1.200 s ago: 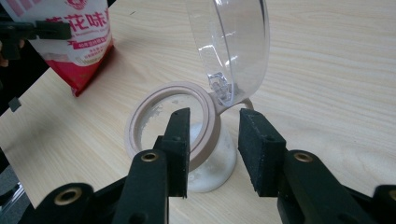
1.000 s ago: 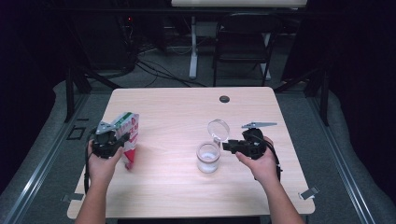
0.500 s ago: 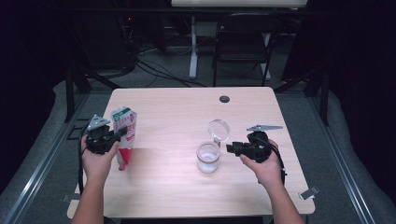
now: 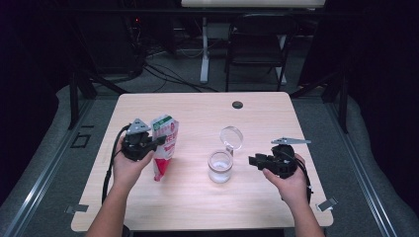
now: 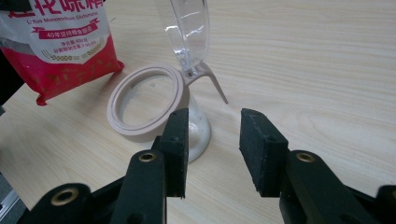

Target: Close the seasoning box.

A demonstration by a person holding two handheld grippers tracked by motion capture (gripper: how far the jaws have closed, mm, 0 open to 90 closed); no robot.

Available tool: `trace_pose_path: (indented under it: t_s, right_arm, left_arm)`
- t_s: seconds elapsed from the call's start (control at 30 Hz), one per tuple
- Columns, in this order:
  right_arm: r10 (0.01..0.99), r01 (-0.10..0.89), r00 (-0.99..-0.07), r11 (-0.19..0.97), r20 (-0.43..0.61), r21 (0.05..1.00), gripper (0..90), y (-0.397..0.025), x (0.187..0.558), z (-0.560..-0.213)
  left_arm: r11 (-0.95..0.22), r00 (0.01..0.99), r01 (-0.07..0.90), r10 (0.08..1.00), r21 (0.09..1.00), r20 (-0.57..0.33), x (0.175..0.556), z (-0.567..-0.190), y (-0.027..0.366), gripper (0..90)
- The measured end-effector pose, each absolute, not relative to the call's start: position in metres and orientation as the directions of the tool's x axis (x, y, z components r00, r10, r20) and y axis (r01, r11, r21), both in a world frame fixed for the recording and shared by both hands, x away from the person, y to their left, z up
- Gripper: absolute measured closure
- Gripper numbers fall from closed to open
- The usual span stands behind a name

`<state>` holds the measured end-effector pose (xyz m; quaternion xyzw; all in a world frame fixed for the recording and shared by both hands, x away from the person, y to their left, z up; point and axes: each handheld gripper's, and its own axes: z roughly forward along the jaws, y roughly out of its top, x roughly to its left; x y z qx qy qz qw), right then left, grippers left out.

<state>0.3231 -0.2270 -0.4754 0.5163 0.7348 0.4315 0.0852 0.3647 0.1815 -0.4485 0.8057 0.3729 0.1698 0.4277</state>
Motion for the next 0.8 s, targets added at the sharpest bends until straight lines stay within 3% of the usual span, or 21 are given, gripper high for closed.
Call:
trace_pose_path:
  t_s: [0.47,0.8]
  right_arm:
    - [0.849,0.668,-0.449,0.111,0.28,0.735,62.4,-0.232,0.315,-0.474]
    - [0.832,0.628,-0.502,0.16,0.239,0.762,60.9,-0.219,0.318,-0.466]
  left_arm:
    - [-0.425,0.777,0.383,0.628,0.821,-0.038,0.356,-0.444,0.152,90.0]
    - [-0.481,0.82,0.367,0.571,0.796,-0.033,0.347,-0.445,0.152,90.0]
